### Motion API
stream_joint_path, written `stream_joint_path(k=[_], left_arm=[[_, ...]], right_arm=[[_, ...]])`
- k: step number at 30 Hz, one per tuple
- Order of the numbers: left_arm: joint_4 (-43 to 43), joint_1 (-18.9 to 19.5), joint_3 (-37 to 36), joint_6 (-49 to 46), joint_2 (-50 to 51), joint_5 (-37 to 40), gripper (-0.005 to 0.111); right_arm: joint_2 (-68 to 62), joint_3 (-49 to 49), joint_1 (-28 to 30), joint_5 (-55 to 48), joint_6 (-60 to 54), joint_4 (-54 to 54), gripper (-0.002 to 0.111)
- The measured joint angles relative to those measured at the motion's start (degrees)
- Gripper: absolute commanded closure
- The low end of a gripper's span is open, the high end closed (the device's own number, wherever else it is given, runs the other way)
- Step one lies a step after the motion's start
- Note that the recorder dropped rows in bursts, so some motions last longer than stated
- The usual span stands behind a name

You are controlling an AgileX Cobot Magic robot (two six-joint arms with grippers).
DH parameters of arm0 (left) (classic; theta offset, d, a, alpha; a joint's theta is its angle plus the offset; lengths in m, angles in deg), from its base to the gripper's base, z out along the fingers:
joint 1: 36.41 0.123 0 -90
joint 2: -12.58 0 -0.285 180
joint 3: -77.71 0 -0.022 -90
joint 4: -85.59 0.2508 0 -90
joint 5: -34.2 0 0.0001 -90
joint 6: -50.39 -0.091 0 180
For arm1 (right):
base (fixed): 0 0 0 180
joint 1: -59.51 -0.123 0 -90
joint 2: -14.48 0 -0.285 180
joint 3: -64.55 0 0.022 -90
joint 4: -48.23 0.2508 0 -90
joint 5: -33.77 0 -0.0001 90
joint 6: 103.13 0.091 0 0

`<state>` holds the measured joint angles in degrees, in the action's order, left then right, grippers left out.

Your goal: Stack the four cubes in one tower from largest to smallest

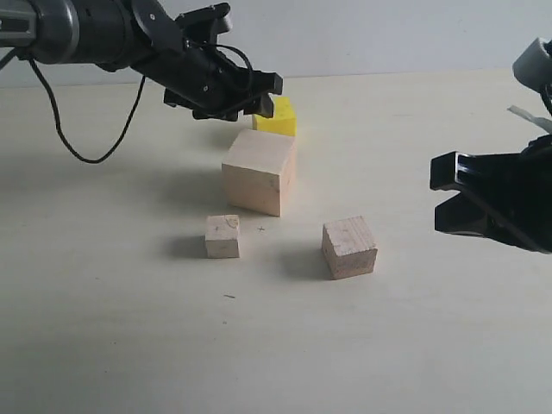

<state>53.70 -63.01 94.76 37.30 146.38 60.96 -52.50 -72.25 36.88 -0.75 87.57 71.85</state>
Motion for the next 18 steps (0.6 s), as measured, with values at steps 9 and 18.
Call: stream_joint_path(k=[9,18], left_arm=[[3.9,0.0,0.9,0.2,2.9,0.0,0.048],[8.2,1.6,0.9,0.2,2.9,6.8,0.048]], right_arm=[[0.0,0.0,0.0,0.0,0.0,0.0,0.108],[0.0,0.0,0.0,0.0,0.0,0.0,0.108]])
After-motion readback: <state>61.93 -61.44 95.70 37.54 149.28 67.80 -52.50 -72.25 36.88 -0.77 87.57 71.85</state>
